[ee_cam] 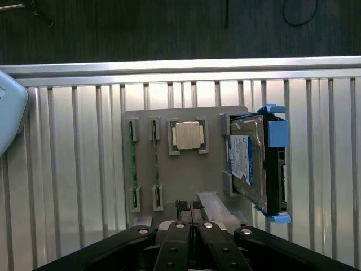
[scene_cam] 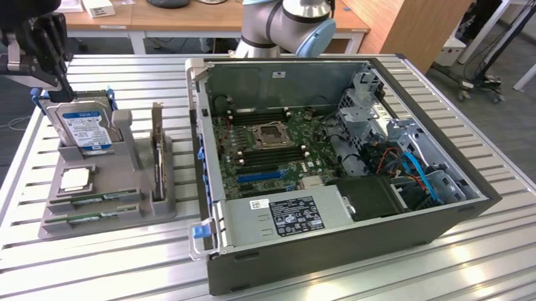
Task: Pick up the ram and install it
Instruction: 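Pick up the ram and move it above insertion slot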
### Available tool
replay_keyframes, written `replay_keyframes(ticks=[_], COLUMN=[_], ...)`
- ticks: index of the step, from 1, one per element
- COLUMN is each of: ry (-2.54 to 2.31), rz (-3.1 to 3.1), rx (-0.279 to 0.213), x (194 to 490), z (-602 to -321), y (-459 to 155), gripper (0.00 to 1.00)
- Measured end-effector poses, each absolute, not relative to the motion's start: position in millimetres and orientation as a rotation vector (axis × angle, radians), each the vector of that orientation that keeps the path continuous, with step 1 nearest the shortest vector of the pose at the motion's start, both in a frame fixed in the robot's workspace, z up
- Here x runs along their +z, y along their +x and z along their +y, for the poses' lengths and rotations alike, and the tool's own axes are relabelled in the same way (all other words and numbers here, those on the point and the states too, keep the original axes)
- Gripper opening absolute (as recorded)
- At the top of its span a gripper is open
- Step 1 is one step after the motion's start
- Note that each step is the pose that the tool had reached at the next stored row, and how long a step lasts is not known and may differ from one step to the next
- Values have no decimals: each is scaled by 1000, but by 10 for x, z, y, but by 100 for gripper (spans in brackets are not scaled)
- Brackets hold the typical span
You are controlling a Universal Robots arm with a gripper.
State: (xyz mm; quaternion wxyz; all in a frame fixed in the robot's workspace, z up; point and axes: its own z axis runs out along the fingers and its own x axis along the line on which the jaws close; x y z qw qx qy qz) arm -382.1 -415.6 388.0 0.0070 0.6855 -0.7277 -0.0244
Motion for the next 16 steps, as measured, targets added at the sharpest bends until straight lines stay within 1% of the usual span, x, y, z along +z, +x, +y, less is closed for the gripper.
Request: replay_keyframes(ticks=[4,5,7,8,16], ry=[2144,2144,2144,2144,2145], rz=[-2276,-2276,-2276,-2276,-2275], rx=[-76,-76,-76,-76,-76], x=[3879,3879,3880,3879,3879], z=[-4156,-4156,-4156,-4156,-4194], y=[-3821,-3821,-3821,-3821,-3827], gripper=[11,23,23,29,29])
